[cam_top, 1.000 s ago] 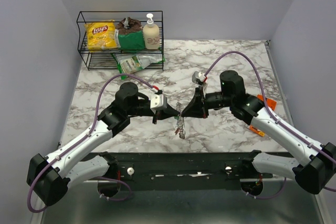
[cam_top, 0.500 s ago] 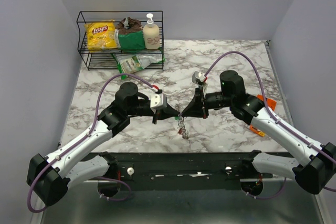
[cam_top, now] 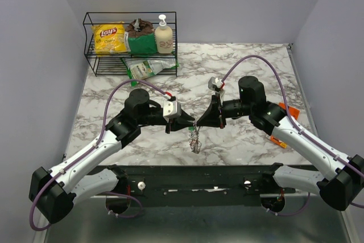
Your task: Put the keys on the keyring
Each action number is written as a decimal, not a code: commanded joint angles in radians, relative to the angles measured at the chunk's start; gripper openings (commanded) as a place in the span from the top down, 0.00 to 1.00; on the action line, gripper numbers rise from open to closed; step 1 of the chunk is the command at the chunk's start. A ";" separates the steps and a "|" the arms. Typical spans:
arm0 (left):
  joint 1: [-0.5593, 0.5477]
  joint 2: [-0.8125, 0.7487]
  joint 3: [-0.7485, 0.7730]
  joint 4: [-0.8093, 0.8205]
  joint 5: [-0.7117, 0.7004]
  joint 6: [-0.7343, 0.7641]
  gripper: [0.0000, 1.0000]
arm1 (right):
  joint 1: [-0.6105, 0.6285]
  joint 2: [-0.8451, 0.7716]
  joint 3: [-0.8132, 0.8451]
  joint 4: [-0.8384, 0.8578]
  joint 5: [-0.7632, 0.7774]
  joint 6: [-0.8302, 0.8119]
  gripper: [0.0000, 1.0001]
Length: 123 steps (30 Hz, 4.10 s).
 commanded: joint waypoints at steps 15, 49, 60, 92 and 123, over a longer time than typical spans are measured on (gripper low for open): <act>0.000 0.045 0.274 -0.373 -0.102 0.189 0.44 | 0.002 -0.018 0.058 -0.060 0.032 -0.069 0.99; -0.045 0.417 0.701 -0.900 0.038 0.342 0.58 | 0.003 -0.038 0.067 -0.167 0.098 -0.195 0.99; -0.057 0.464 0.706 -0.911 0.061 0.352 0.66 | 0.003 -0.042 0.064 -0.164 0.106 -0.189 0.99; -0.066 0.432 0.652 -0.802 -0.029 0.289 1.00 | 0.003 -0.074 0.044 -0.146 0.143 -0.172 0.85; -0.051 0.129 0.232 -0.040 -0.206 0.013 1.00 | 0.003 -0.220 0.095 -0.123 0.339 -0.098 0.27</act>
